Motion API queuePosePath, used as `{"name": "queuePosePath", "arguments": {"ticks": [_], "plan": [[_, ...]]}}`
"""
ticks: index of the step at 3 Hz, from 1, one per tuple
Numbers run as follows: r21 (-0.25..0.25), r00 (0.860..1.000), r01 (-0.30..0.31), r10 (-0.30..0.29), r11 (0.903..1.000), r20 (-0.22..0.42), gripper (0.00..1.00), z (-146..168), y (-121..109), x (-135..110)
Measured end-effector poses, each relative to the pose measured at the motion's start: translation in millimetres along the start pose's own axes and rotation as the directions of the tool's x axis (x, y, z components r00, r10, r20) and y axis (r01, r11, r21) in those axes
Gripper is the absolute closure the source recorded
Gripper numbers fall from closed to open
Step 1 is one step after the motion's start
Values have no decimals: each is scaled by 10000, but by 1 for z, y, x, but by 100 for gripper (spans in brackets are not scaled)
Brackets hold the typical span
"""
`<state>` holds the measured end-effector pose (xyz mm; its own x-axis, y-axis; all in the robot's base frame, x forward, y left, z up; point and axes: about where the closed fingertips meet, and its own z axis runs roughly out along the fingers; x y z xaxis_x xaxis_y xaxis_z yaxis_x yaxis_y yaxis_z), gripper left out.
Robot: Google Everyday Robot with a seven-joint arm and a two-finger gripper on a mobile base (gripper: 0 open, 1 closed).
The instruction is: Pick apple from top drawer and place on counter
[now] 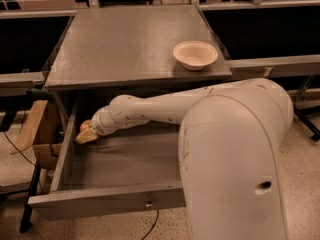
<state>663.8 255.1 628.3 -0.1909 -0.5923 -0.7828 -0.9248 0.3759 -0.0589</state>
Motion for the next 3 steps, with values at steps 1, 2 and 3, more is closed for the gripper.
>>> {"name": "queuePosePath", "arguments": {"ticks": [1, 2, 3], "plan": [[-14, 9999, 64, -64, 10000, -133, 52, 6, -4, 5], [-12, 9999, 68, -68, 10000, -138, 77, 6, -5, 5], [427, 10000, -23, 19, 9991, 79, 98, -27, -16, 8]]}}
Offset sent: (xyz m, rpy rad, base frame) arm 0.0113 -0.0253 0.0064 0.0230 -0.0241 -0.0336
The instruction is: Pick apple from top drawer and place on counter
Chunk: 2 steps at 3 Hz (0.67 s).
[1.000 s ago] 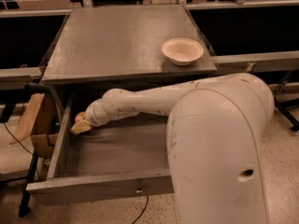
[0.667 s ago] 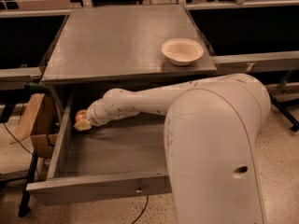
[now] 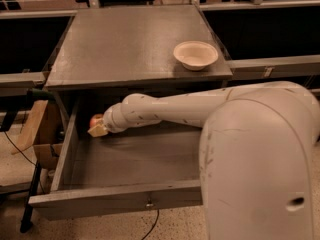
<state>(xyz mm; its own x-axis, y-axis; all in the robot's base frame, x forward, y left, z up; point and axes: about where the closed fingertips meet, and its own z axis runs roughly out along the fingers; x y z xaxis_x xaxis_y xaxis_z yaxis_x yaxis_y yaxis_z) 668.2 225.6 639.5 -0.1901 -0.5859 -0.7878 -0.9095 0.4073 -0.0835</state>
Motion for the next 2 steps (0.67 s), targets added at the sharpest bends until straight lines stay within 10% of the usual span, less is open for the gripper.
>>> {"name": "queuePosePath", "arguments": {"ticks": [2], "plan": [[920, 9977, 524, -481, 9944, -480, 100, -116, -52, -9]]}}
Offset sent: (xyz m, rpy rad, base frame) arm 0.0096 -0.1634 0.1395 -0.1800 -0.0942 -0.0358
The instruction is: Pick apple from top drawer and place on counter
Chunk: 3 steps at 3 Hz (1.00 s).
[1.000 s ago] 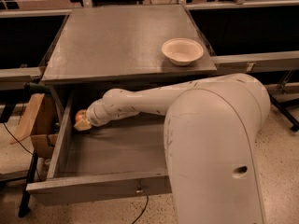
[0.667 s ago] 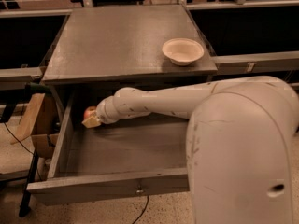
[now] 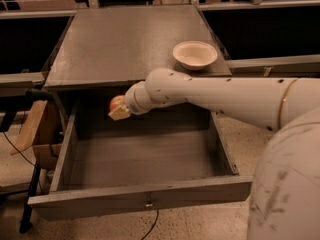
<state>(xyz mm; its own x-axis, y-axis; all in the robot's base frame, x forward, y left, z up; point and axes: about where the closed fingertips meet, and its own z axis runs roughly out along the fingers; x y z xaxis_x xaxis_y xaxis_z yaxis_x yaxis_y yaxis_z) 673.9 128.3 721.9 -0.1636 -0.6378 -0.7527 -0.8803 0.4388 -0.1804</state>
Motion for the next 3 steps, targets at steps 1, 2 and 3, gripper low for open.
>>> {"name": "queuePosePath", "arguments": {"ticks": [1, 2, 3], "plan": [[101, 9982, 488, -484, 9988, -365, 100, -33, -15, -10], [-144, 9950, 759, -766, 9970, -637, 100, -47, -15, -14], [-646, 9826, 1611, -1661, 9848, -826, 100, -88, -20, -44]]}}
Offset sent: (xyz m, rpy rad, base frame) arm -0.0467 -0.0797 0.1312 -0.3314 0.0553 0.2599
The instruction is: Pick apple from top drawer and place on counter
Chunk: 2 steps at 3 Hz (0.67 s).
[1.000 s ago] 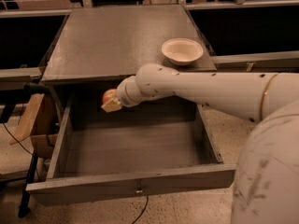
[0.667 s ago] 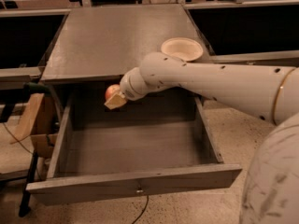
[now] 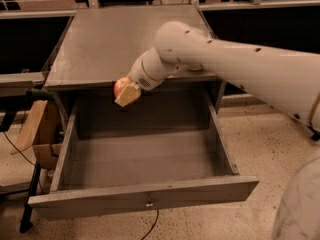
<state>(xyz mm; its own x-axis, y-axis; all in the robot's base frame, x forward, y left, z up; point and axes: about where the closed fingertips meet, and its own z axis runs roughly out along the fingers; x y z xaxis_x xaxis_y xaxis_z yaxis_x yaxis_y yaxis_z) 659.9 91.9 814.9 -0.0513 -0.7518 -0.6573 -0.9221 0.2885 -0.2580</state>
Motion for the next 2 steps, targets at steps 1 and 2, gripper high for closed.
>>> {"name": "queuePosePath", "arguments": {"ticks": [1, 2], "plan": [[-983, 9975, 575, -612, 9935, -353, 100, -23, 19, -7], [-1596, 9925, 735, -879, 9844, -847, 100, -56, 26, -14]]}}
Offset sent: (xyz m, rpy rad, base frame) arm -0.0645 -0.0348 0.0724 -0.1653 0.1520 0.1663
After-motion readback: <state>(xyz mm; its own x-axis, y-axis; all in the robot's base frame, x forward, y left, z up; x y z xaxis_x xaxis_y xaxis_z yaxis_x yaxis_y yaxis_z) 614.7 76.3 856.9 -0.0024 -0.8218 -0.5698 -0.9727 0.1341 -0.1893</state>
